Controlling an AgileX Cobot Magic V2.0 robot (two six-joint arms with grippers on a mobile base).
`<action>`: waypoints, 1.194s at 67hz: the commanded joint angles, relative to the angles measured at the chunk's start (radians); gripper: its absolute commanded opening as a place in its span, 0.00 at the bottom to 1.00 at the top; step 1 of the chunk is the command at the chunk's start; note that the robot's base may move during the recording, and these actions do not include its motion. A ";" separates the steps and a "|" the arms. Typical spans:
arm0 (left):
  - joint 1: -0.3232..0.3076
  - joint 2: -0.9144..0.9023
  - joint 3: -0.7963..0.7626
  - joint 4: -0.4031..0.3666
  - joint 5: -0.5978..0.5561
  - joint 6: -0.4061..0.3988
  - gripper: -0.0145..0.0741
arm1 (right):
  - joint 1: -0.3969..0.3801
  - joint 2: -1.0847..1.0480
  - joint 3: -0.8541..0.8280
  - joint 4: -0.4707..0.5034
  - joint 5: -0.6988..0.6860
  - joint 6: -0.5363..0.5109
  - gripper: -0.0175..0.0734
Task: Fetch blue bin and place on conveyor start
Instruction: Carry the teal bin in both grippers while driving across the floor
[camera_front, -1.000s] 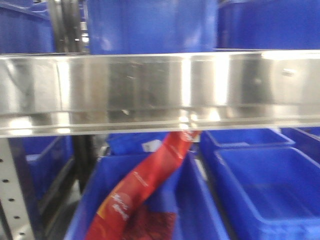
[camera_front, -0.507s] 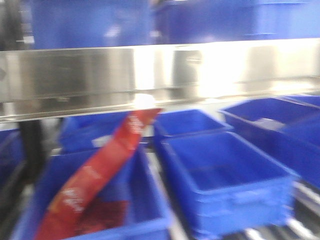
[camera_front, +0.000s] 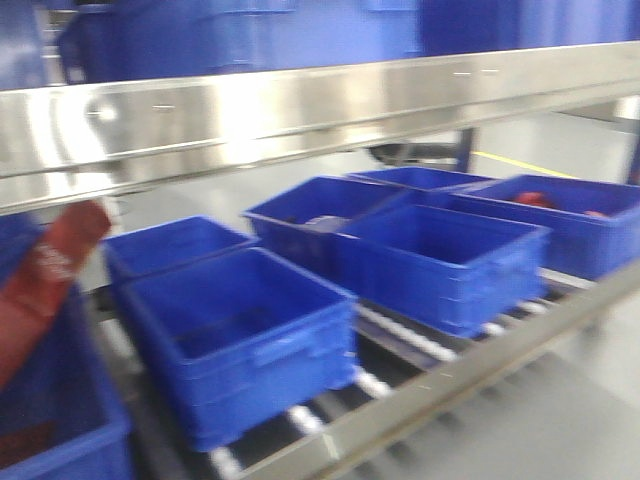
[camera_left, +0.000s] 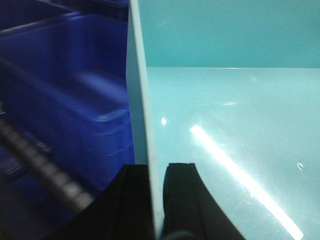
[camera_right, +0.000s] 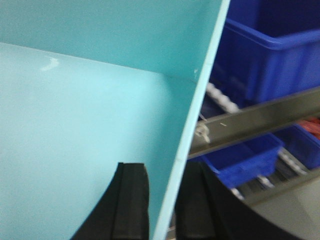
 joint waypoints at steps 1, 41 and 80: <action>-0.014 -0.014 -0.006 -0.038 -0.056 0.009 0.04 | -0.001 0.001 -0.006 -0.009 -0.067 0.006 0.02; -0.011 -0.014 -0.006 -0.038 -0.055 0.009 0.04 | -0.001 0.001 -0.006 -0.009 -0.067 0.006 0.02; -0.011 -0.014 -0.006 -0.038 -0.055 0.009 0.04 | -0.001 0.001 -0.006 -0.009 -0.067 0.006 0.02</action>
